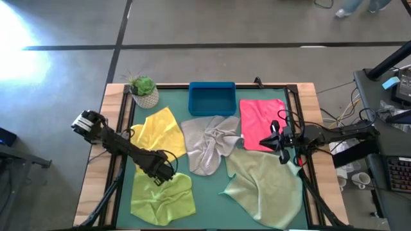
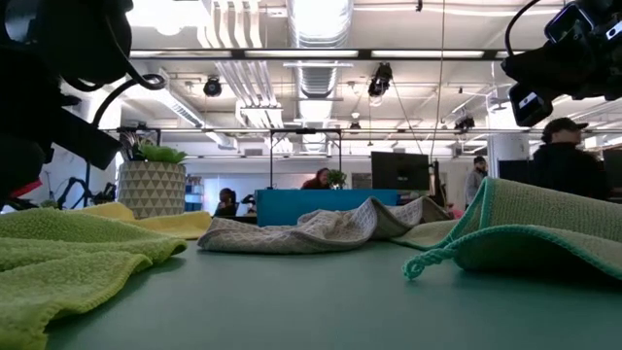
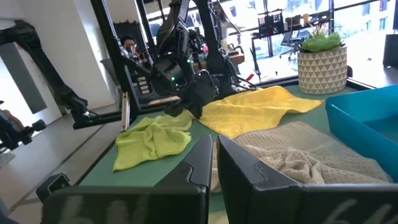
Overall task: Fold microfiber towels
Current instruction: Fold the yellow microfiber cloth
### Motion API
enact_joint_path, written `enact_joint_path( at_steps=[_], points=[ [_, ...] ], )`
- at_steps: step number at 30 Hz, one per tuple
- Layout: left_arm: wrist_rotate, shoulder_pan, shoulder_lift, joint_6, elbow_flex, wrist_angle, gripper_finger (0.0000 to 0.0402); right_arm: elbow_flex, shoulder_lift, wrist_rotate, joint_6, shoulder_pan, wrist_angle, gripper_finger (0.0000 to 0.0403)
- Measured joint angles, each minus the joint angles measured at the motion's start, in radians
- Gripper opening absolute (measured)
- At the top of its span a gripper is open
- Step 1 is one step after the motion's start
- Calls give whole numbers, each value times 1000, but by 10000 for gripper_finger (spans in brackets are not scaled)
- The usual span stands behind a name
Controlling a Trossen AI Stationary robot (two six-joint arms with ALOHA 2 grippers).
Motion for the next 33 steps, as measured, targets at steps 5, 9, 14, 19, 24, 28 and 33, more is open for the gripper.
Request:
enact_joint_path(
  at_steps=[5,9,14,19,24,28,33],
  points=[
    [-20,1,-148,0,3,62,0,0,0,-1,104,0,8,18],
    [-16,1,-255,-1,-1,38,0,0,0,0,233,0,25,18],
    [-12,2,-342,-1,-3,28,0,0,0,1,298,0,41,18],
    [-1,2,-383,-1,3,20,0,0,2,34,285,0,101,18],
    [20,2,-415,-1,7,17,0,0,5,56,285,-1,233,18],
    [37,2,-438,-1,7,14,0,0,6,100,284,-1,310,18],
    [40,2,-447,6,4,14,0,0,6,205,244,-1,350,18]
  ],
)
